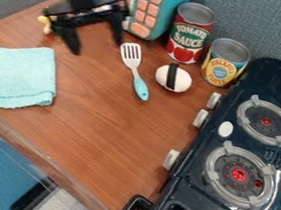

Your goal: Move the blue clothe to next to the burner

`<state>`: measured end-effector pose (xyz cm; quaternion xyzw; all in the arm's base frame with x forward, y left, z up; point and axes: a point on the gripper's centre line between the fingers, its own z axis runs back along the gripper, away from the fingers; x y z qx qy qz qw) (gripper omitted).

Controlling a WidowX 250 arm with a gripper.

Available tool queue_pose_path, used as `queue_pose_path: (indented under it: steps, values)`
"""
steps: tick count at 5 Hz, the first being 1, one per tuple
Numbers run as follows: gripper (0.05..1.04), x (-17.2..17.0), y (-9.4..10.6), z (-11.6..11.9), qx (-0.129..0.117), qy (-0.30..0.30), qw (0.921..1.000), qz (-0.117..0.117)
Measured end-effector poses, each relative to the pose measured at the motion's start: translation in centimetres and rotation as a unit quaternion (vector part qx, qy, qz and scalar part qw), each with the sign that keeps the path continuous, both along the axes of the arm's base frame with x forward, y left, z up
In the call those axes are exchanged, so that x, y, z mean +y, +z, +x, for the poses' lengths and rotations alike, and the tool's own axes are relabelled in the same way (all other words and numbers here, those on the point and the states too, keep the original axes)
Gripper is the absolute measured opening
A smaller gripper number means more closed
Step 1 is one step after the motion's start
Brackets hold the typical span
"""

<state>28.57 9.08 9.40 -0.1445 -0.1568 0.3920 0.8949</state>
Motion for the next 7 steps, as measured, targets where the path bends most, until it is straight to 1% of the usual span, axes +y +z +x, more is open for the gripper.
queue_pose_path:
  steps: [1, 2, 3, 4, 5, 6, 7]
  values:
    - [1.001, 3.4, -1.6, -2.8, 0.007, 0.074, 0.9972, 0.011]
    - [1.001, 6.5, -3.7, -4.9, 0.030, 0.134, 0.9905, 0.006]
    - [1.001, 8.0, -5.5, -6.0, 0.052, 0.174, 0.9834, -0.003]
    - [1.001, 9.1, -7.6, -5.9, 0.076, 0.189, 0.9791, -0.001]
    - [1.001, 9.2, -8.3, -5.3, 0.090, 0.189, 0.9779, 0.007]
    - [1.001, 8.3, -8.4, -4.5, 0.077, 0.166, 0.9830, -0.004]
    - [1.001, 6.0, -8.5, -3.5, 0.082, 0.117, 0.9897, 0.009]
